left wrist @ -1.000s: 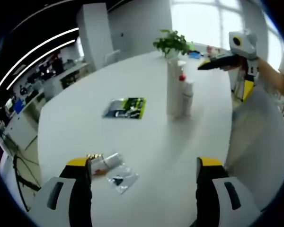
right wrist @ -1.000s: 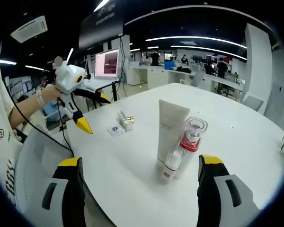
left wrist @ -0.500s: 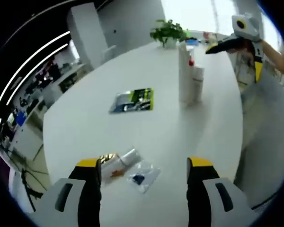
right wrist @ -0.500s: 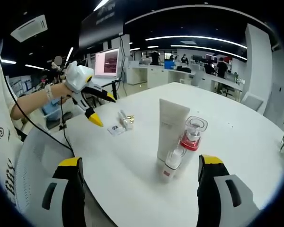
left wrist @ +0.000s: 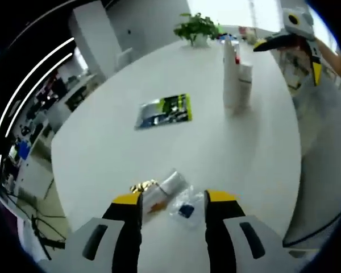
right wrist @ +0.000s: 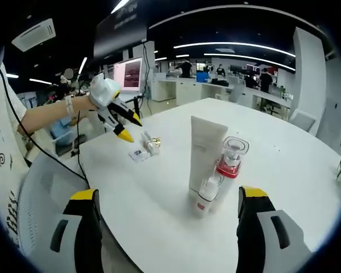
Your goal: Arrange the skincare products in the storage area until every visible bottle or jar stands upright without overlapping.
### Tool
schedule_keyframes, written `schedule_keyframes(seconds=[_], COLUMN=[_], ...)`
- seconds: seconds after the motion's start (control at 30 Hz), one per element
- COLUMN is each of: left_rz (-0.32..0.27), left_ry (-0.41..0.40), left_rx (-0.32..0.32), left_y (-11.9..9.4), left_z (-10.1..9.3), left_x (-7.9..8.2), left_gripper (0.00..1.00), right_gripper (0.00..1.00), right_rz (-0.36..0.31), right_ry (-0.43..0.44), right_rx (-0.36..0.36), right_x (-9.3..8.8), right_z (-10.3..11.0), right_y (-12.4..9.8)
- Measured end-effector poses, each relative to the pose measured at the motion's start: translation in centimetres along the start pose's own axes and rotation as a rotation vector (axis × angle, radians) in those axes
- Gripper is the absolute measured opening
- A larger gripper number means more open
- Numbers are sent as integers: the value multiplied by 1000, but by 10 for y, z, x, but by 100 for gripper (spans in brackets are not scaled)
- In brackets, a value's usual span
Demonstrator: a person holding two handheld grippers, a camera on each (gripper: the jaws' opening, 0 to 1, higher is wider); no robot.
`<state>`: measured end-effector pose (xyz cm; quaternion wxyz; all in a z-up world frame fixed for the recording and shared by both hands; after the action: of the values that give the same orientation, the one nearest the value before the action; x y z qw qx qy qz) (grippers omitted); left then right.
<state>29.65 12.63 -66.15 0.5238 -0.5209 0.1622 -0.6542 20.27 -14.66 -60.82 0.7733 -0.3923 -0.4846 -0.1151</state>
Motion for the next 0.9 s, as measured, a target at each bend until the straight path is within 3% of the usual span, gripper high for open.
schedule_keyframes(seconds=[0.23, 0.37, 0.43, 0.57, 0.63, 0.77, 0.8, 0.9], left_rz=[58, 82, 58, 79, 116, 143, 131, 157], left_ry=[11, 16, 24, 9, 59, 115, 169, 182], left_rx=[-36, -68, -86, -135, -175, -174, -181, -180], left_y=[13, 17, 18, 22, 28, 33, 37, 40], left_z=[12, 13, 12, 9, 11, 16, 19, 24], left_x=[-18, -22, -19, -21, -25, -28, -27, -30], left_gripper=[33, 36, 41, 41, 39, 38, 37, 33], right_gripper=[100, 100, 100, 100, 100, 100, 100, 100], right_rz=[7, 9, 7, 13, 17, 16, 15, 16], right_ry=[-1, 4, 8, 9, 11, 16, 17, 21], right_rx=[-2, -2, 0, 3, 5, 3, 2, 1], right_x=[-2, -3, -3, -4, -5, -5, -5, -5], right_z=[-1, -1, -1, 1, 1, 1, 1, 1], right_y=[0, 0, 1, 2, 3, 3, 3, 3])
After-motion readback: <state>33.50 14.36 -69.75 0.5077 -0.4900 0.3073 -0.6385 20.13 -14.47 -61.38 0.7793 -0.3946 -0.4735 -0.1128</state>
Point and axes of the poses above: the point that each gripper's makers call its tool centre point, and the gripper's own axes: y roughly forward along the fingers, z roughly to its left, x roughly out of its top, the point moved 3 cm from there along -y, roughly backward along the fingers, and after that the axes turned 15 degrees about y, right-handed, at the moved point
